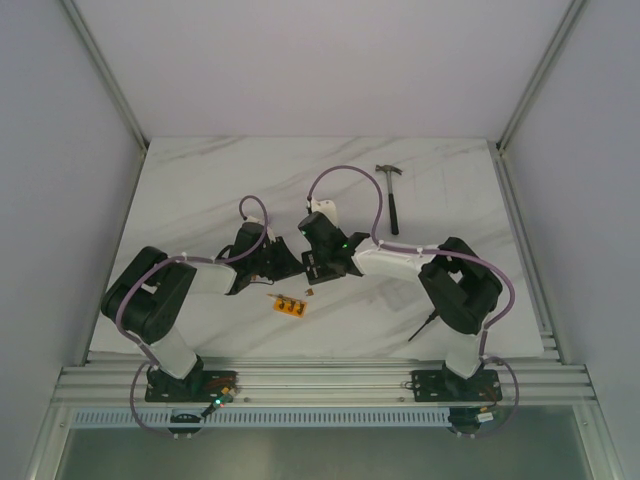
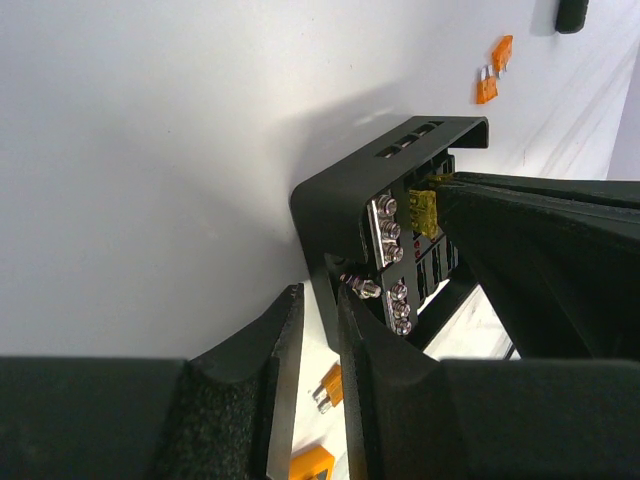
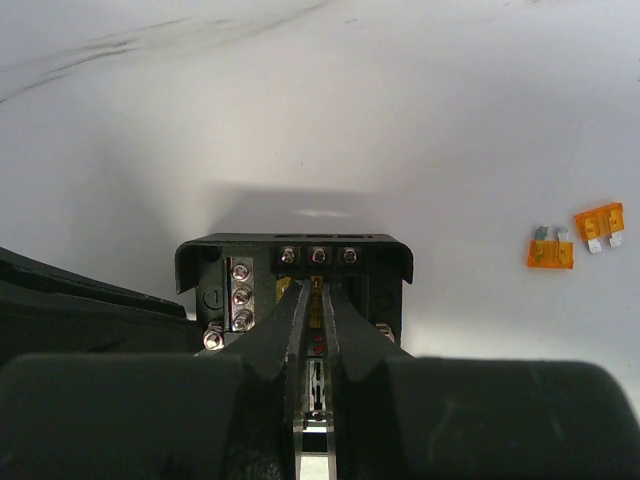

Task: Snap on the fuse box
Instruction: Install the fuse at the fuse box base.

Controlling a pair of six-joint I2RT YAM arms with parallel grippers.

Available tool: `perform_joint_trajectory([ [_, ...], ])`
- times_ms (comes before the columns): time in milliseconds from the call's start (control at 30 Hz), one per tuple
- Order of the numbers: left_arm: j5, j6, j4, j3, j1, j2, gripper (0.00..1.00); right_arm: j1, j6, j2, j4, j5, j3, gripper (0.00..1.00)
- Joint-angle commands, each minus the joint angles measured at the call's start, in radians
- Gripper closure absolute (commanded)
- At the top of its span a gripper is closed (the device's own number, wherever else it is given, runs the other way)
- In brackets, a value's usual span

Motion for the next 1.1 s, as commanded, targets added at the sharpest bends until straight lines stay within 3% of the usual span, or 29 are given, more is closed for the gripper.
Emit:
perform_joint_trajectory([
  [0, -0.019, -0.004, -0.013, -0.009, 0.005, 0.01, 0.7, -0.022, -0.003, 0.156, -0.286, -0.012, -0.143, 1.0],
  [167, -0.002, -0.014, 0.001, -0.02, 0.007, -0.007, 0.7, 0.02, -0.023, 0.089, -0.288, -0.008, -0.108, 1.0],
  [667, -0.007, -0.013, -0.019, -0.017, 0.006, -0.058, 0.65, 0.019, -0.064, 0.019, -0.304, -0.005, 0.152, 0.65],
  [1067, -0.015, 0.004, -0.046, 0.02, 0.005, -0.025, 0.6, -0.051, -0.093, 0.035, -0.378, -0.149, 0.278, 0.66],
])
